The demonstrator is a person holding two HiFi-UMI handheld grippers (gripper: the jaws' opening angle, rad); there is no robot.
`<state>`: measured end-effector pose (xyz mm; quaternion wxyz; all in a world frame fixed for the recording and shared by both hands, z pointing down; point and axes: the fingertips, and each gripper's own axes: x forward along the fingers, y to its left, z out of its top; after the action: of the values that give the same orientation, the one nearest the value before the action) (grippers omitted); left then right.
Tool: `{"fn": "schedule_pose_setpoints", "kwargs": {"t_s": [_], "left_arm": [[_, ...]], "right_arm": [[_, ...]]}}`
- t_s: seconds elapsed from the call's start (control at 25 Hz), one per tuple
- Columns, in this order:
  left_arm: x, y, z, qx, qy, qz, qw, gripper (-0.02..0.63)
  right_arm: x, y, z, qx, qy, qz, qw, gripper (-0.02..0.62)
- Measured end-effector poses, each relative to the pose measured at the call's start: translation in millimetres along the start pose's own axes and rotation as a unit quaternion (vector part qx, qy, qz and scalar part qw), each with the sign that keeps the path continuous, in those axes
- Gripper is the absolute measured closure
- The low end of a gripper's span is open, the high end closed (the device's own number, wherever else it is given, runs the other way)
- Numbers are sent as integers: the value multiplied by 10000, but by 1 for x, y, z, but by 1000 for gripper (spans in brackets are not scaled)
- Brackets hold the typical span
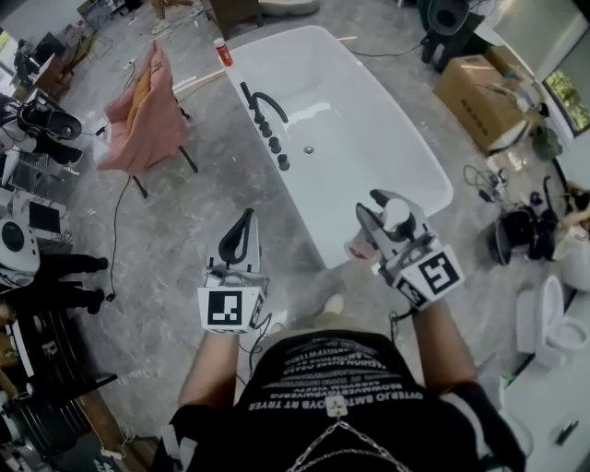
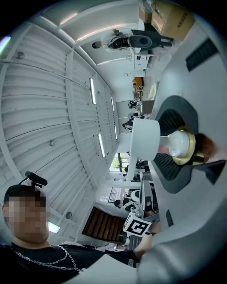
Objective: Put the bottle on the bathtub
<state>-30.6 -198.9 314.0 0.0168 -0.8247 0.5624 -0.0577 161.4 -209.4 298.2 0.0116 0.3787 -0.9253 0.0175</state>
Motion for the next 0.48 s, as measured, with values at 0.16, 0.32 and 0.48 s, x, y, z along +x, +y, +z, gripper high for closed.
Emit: {"fn": "schedule_pose_setpoints", "kwargs": {"t_s": [0.16,0.32,0.48], "left_arm": [[8,1,1,11,74,199,9998,604],[11,-4,-5,-30,142,326,9994,604],[9,-2,-15,-178,235,467,9985,604]], "right_arm": [[11,-14,-2,-56,21,229,9997,474],[17,-31,-8,-166,59,344,9993,474],[24,-45,-16,-71,92,295,9995,474]]}}
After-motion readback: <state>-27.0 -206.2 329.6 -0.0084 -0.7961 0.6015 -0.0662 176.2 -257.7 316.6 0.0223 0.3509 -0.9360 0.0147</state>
